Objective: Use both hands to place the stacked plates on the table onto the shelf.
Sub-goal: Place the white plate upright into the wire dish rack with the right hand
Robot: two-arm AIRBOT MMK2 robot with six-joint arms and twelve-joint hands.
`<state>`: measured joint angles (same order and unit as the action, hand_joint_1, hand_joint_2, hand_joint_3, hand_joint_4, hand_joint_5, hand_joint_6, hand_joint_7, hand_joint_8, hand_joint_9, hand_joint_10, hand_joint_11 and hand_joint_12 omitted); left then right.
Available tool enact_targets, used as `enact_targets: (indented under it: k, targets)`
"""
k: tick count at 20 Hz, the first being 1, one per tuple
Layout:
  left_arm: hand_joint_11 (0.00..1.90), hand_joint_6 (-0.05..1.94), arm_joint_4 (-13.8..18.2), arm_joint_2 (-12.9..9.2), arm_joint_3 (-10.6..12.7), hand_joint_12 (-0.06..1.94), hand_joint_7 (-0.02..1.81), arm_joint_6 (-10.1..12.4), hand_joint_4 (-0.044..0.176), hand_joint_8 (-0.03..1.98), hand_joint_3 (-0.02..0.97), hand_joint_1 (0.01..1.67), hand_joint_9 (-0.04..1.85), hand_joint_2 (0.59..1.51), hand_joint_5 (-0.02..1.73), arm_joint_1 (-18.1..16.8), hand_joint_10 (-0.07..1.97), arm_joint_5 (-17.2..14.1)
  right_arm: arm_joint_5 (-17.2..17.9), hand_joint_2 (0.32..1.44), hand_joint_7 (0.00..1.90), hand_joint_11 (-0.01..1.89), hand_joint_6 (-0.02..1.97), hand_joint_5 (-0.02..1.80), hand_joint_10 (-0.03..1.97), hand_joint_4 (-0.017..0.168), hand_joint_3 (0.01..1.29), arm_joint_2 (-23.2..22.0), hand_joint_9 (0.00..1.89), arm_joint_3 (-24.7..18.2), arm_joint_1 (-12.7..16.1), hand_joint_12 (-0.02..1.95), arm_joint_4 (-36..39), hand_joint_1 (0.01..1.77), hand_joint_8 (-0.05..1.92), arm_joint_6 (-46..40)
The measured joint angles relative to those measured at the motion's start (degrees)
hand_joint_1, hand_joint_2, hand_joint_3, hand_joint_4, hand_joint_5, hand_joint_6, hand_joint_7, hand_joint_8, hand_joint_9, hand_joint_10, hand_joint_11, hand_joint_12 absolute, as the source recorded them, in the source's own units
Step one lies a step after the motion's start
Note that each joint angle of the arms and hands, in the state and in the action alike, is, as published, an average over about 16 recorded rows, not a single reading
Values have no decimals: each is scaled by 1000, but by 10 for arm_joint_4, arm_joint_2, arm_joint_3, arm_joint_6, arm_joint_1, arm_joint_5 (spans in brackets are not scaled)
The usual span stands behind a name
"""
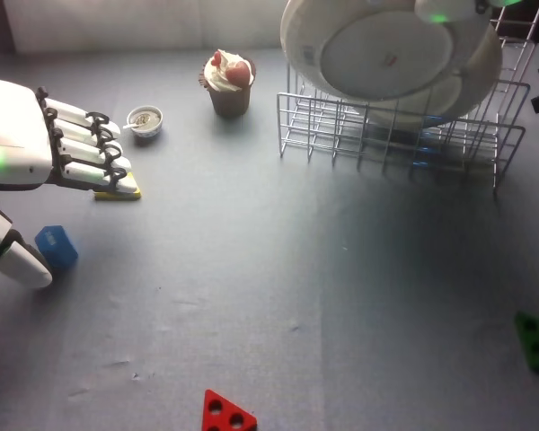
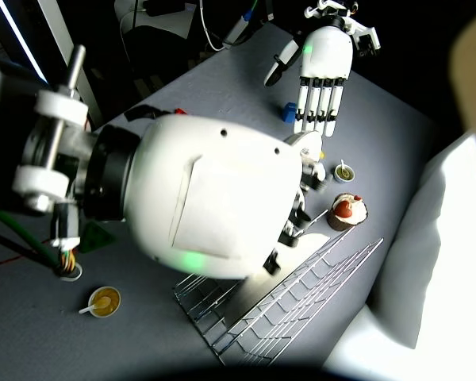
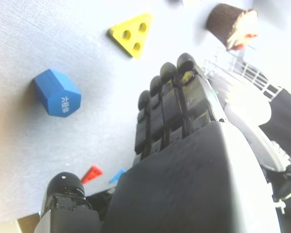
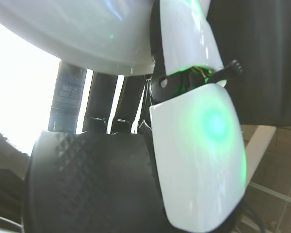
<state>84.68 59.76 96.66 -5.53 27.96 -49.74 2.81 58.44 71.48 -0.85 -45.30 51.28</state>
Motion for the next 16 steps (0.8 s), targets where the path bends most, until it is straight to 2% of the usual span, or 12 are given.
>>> enact_targets:
  k: [9, 16]
  targets:
    - [175, 18, -27, -9, -6, 14, 214, 9, 0, 15, -1, 15, 220, 978, 164, -4, 12, -5, -5, 980, 1121, 989, 835, 914, 738, -9, 13, 6, 1121, 22, -11, 1295, -10, 1483, 492, -2]
    - [177, 18, -50, -18, -14, 13, 218, 15, 0, 15, -2, 14, 218, 978, 154, -12, 12, -11, -5, 979, 1153, 1007, 840, 907, 690, -9, 13, 12, 1141, 34, -25, 1304, -16, 1479, 410, -2]
